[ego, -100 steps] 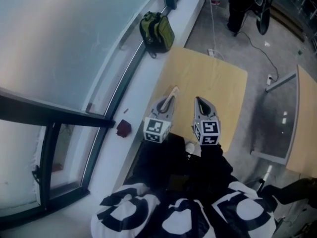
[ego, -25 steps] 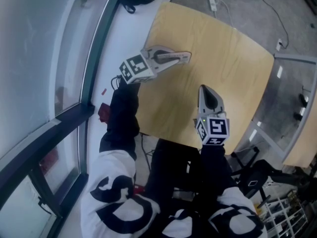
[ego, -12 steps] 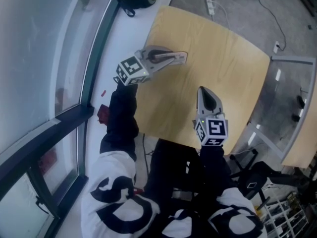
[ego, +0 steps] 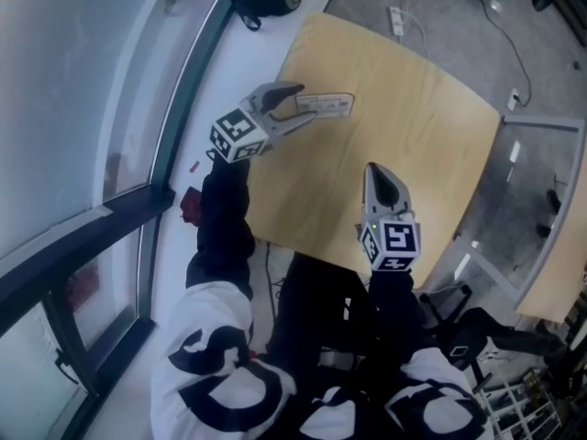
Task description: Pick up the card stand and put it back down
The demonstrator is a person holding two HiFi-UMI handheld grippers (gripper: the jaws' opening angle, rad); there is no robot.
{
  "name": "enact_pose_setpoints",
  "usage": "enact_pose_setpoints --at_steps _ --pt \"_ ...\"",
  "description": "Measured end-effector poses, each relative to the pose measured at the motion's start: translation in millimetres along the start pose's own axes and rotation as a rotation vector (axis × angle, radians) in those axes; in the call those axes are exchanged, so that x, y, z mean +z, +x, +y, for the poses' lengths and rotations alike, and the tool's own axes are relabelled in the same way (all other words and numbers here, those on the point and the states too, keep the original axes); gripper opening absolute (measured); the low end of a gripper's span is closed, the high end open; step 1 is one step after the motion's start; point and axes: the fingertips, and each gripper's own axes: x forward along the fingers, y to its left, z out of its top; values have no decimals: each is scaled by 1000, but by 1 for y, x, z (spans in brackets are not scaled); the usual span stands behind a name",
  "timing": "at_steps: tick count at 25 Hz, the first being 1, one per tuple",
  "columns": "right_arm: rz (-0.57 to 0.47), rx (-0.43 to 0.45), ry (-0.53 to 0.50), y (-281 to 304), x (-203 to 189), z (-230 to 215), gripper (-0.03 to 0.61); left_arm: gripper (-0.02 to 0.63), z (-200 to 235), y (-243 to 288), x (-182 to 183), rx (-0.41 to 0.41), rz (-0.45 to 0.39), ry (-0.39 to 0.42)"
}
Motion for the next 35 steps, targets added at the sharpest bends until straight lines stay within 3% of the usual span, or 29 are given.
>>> enact_pose_setpoints --at_steps 9,15,19,26,27,31,35 --pt "-40 31 -10 -15 15 5 17 239 -13 -47 14 215 -113 -1" --pt "-90 68 -17 -40 36 27 17 238 -67 -76 50 305 -172 18" --pt "-133 102 -38 -66 50 52 17 227 -102 -98 75 390 -200 101" --pt "-229 145 -101 -103 83 84 17 210 -154 -142 122 626 -236 75" --pt "-245 152 -113 -107 89 87 17 202 -159 -146 129 648 -248 76" --pt "-286 176 -154 -124 103 100 17 65 -187 -157 147 717 -304 64" --pt "-310 197 -189 -149 106 113 17 9 -213 -164 159 755 -366 27"
